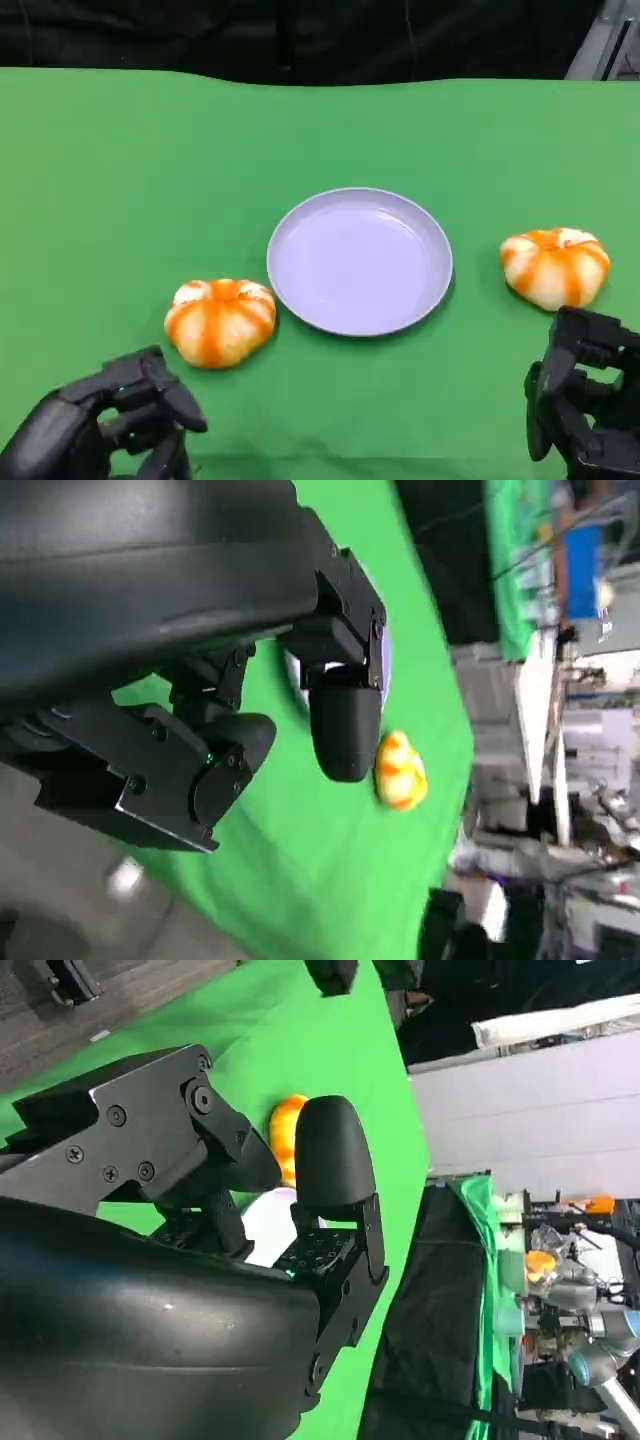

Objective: Grasp the bread from the table and place it into the plate.

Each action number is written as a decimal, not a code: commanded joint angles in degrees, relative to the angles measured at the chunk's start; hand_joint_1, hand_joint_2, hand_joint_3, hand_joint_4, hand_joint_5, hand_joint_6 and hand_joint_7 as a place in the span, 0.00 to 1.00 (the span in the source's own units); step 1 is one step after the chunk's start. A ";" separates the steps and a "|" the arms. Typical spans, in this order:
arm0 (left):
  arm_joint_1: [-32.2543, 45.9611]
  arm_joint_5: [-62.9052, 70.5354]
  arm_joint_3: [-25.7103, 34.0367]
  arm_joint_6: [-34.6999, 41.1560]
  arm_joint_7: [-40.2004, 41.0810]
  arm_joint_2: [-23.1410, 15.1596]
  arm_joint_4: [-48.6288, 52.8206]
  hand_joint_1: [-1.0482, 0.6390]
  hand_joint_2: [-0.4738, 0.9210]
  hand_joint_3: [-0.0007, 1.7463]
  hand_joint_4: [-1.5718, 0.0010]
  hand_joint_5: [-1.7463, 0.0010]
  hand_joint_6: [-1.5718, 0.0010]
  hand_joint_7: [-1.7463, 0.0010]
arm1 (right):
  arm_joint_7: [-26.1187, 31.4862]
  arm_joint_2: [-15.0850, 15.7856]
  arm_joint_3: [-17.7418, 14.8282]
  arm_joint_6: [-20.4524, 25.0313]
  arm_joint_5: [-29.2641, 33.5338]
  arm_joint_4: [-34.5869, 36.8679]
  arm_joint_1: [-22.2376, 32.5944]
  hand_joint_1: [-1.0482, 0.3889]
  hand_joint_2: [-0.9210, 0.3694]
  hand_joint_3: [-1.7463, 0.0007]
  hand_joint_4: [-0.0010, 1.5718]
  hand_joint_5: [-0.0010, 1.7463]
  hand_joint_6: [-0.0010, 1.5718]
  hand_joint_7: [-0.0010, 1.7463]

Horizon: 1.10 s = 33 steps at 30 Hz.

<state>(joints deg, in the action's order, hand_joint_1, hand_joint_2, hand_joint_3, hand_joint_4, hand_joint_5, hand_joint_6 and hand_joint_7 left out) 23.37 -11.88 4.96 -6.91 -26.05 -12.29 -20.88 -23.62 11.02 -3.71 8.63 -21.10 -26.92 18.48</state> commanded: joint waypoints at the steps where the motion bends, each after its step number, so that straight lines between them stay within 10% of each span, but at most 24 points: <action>1: -0.23 20.70 -0.80 -15.76 10.23 -0.36 4.30 0.35 0.97 0.16 0.68 0.76 0.57 0.86 | -0.33 0.81 -0.68 -0.55 -0.48 0.44 -0.60 0.77 0.25 0.31 0.55 1.00 0.47 0.92; 7: -3.60 47.48 -1.85 -21.50 24.94 -1.39 3.08 0.16 1.00 0.15 0.80 0.96 0.64 1.00 | -0.50 1.20 -1.26 -0.24 -0.53 1.43 -1.33 0.77 0.25 0.31 0.54 1.00 0.47 0.92; 15: -19.75 70.18 -10.70 -10.14 24.56 -3.94 8.41 0.04 1.00 0.17 0.92 1.00 0.76 1.00 | -1.85 1.82 -2.58 -0.70 -1.48 3.79 -2.51 0.77 0.24 0.33 0.54 1.00 0.48 0.90; 33: -34.45 72.59 -24.27 7.25 30.29 -3.04 34.52 0.05 1.00 0.21 0.91 0.99 0.79 1.00 | -1.42 1.55 -2.31 -0.33 -2.00 1.96 -1.31 0.76 0.24 0.31 0.54 1.00 0.47 0.91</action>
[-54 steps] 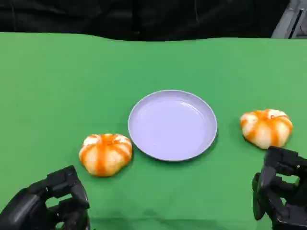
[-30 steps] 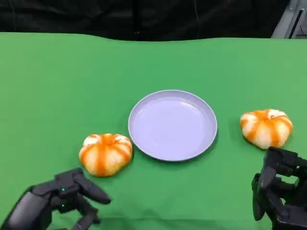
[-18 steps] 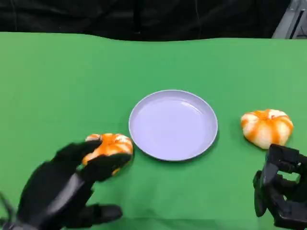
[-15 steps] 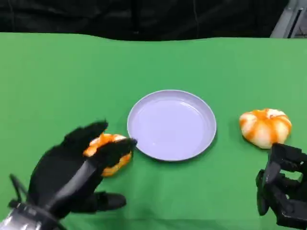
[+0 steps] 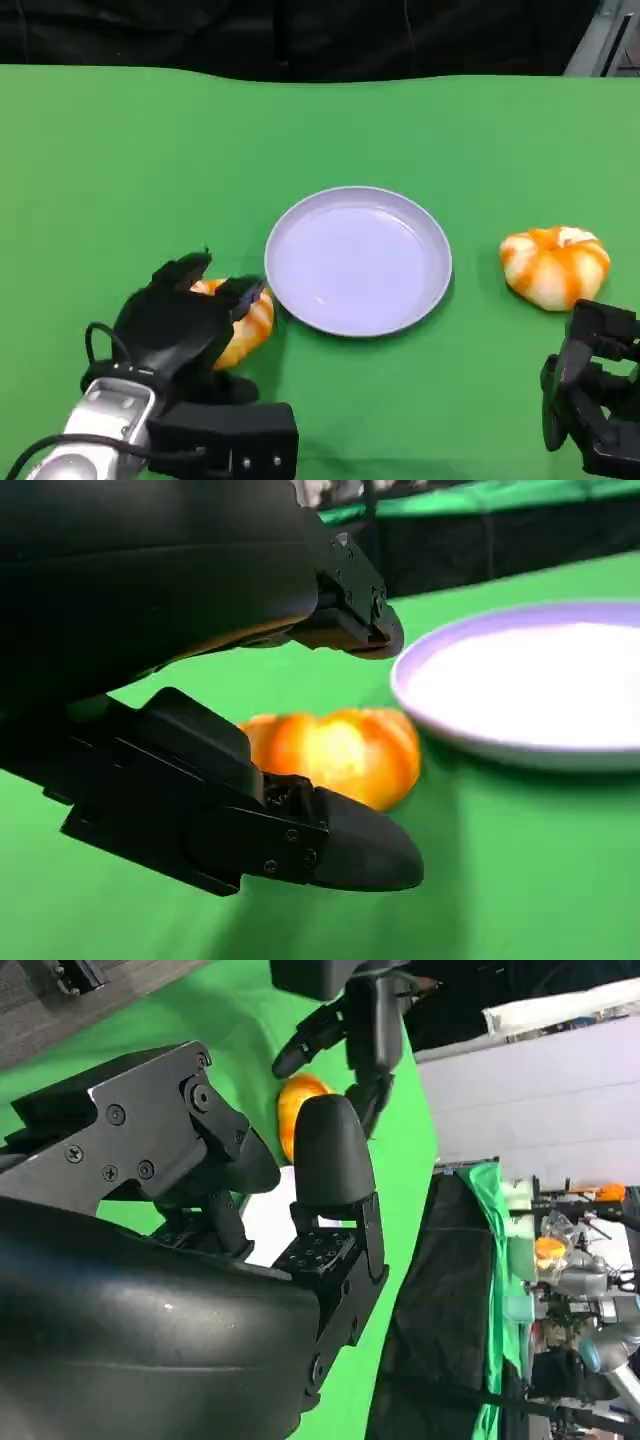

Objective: Grasp the bread from the table and place it into the plate.

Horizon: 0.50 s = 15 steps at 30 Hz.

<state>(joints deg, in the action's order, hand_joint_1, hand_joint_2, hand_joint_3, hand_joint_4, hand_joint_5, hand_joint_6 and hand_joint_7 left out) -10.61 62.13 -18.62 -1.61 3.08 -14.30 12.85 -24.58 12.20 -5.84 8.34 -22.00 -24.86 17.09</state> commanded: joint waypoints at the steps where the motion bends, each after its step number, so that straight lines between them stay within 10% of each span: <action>1: -0.45 -1.85 -0.84 2.36 1.16 -1.17 0.78 0.05 1.00 0.21 0.91 0.99 0.79 1.00 | -0.45 0.23 -0.17 0.07 -1.31 0.02 -0.03 0.76 0.23 0.31 0.54 1.00 0.47 0.92; 15: -2.07 -5.37 -1.90 6.25 2.70 -2.48 2.31 0.06 1.00 0.23 0.90 0.99 0.79 1.00 | -0.32 0.77 -0.13 0.57 -0.28 -0.29 0.02 0.75 0.25 0.30 0.54 1.00 0.47 0.93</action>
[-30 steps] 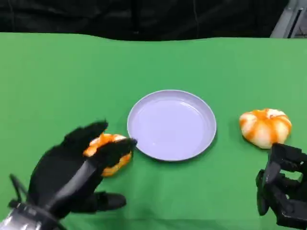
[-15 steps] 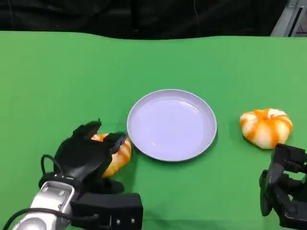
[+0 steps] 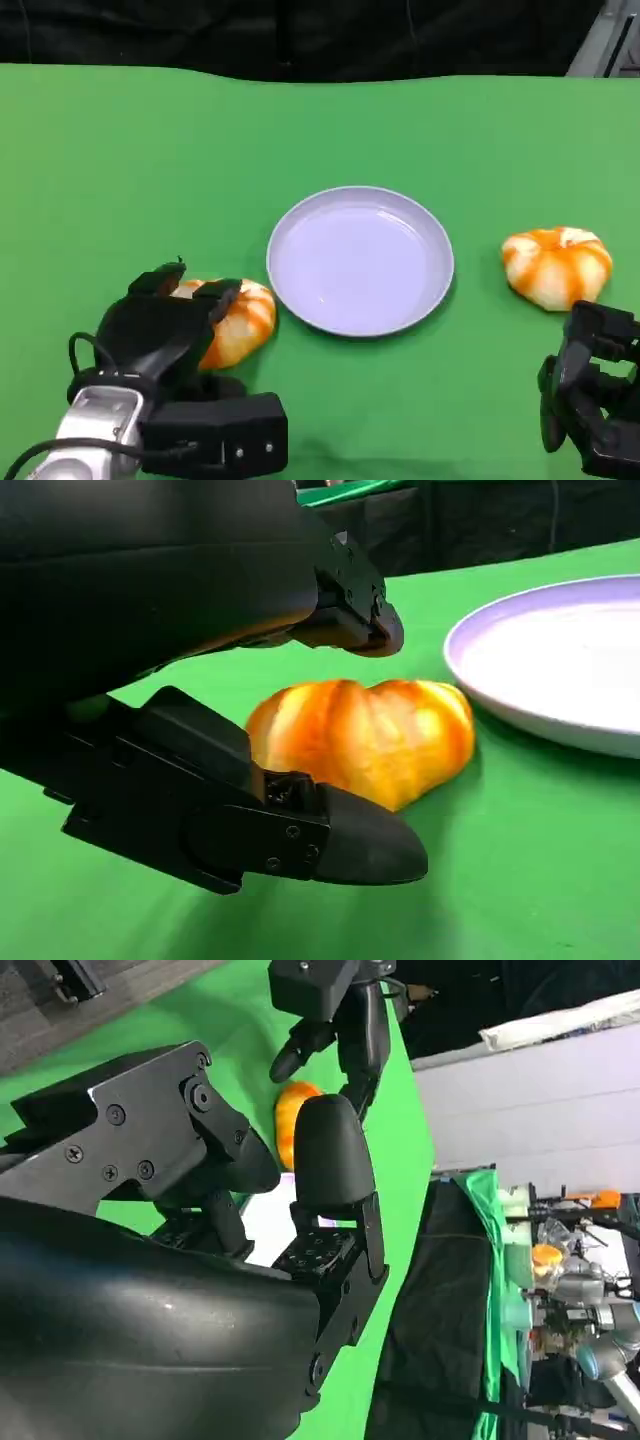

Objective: Grasp the bread from the table and place it into the plate.

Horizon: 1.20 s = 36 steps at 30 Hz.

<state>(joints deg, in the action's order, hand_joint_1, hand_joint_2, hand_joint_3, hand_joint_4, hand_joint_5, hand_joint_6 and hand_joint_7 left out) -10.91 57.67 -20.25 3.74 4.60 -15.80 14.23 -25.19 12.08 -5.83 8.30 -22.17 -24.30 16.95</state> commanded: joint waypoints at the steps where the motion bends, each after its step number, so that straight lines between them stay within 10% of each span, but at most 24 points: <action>1: -2.02 -1.14 -0.39 1.02 1.39 -0.92 1.25 0.06 1.00 0.23 0.90 0.99 0.79 1.00 | 0.36 0.96 -0.14 0.82 -0.14 -1.01 0.20 0.75 0.24 0.30 0.54 1.00 0.46 0.93; 36: -14.04 -7.86 -7.65 -2.07 27.00 6.17 34.01 0.16 1.00 0.18 0.79 0.97 0.67 0.98 | 0.11 0.67 -0.04 0.75 -0.48 -2.48 1.41 0.75 0.25 0.30 0.55 1.00 0.46 0.94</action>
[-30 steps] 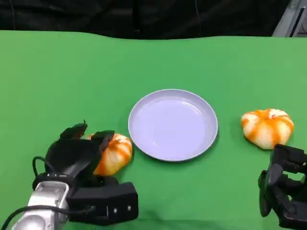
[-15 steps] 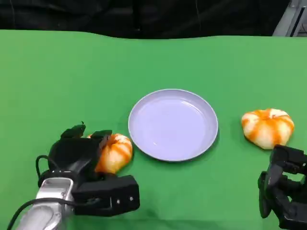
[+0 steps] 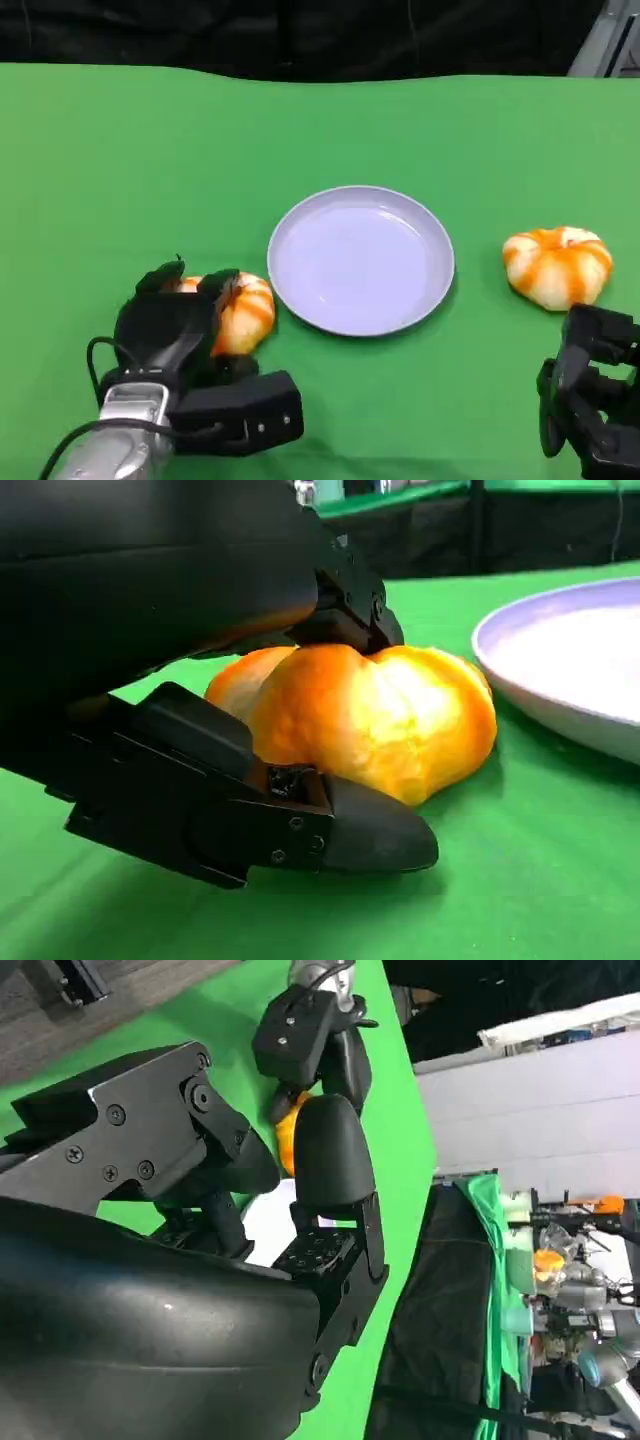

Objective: Grasp the bread from the table and place it into the plate.

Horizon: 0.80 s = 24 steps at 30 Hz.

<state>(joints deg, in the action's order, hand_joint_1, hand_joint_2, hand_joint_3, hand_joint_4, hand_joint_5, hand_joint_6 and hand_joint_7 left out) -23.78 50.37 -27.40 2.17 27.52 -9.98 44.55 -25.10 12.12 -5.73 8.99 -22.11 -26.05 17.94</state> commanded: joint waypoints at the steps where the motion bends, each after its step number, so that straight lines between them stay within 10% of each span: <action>1: -1.33 -0.70 -0.68 -0.53 4.89 0.55 4.42 0.17 1.00 0.17 0.78 0.97 0.66 0.98 | 0.01 0.65 -0.15 0.09 -0.53 -0.75 0.45 0.75 0.25 0.30 0.55 1.00 0.46 0.94; 7: -1.92 -1.59 -0.88 -2.67 11.77 1.36 7.84 0.40 1.00 0.06 0.67 0.96 0.58 0.98 | 0.15 0.48 -0.02 -0.36 -0.16 -0.89 0.66 0.75 0.25 0.30 0.55 1.00 0.46 0.94; 9: -2.26 -1.72 -0.93 -4.80 15.16 1.29 9.50 0.48 1.00 0.05 0.42 0.87 0.44 0.95 | 0.34 0.36 0.09 -0.81 0.38 -0.83 0.74 0.75 0.26 0.29 0.55 1.00 0.46 0.94; 11: -2.54 -2.81 -0.38 -7.66 17.64 1.29 11.04 0.53 1.00 0.02 0.44 0.44 0.29 0.91 | 0.51 0.57 0.14 -0.40 0.56 -1.25 0.90 0.76 0.26 0.29 0.55 1.00 0.46 0.94; 12: -2.70 -3.42 -0.16 -8.84 18.32 1.28 11.66 0.54 1.00 0.01 0.51 0.18 0.37 0.60 | 0.59 0.71 0.16 -0.14 0.57 -1.47 0.98 0.75 0.25 0.29 0.55 1.00 0.46 0.95; 14: -2.93 -4.87 0.44 -11.77 19.41 0.89 12.27 0.55 1.00 0.06 0.55 0.04 0.56 0.18 | 0.36 0.69 0.11 0.03 -0.10 -1.48 0.96 0.75 0.25 0.29 0.55 1.00 0.46 0.95; 17: -3.33 -5.61 0.75 -13.14 20.24 0.34 12.01 0.56 1.00 0.13 0.55 0.00 0.64 0.02 | 0.62 0.50 0.13 0.11 -0.27 -1.67 1.07 0.76 0.25 0.29 0.55 1.00 0.46 0.95; 24: -3.66 -6.72 2.46 -14.48 21.65 -0.36 6.73 0.57 0.96 0.16 0.55 0.00 0.64 0.00 | 0.86 0.78 0.20 0.61 -0.18 -2.07 1.06 0.76 0.25 0.30 0.55 1.00 0.46 0.95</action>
<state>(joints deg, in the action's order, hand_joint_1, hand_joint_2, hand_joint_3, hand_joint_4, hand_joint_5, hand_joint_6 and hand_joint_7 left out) -26.27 44.65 -25.88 -11.30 47.86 -9.24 53.67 -24.20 12.12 -5.36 9.54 -22.04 -27.76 18.76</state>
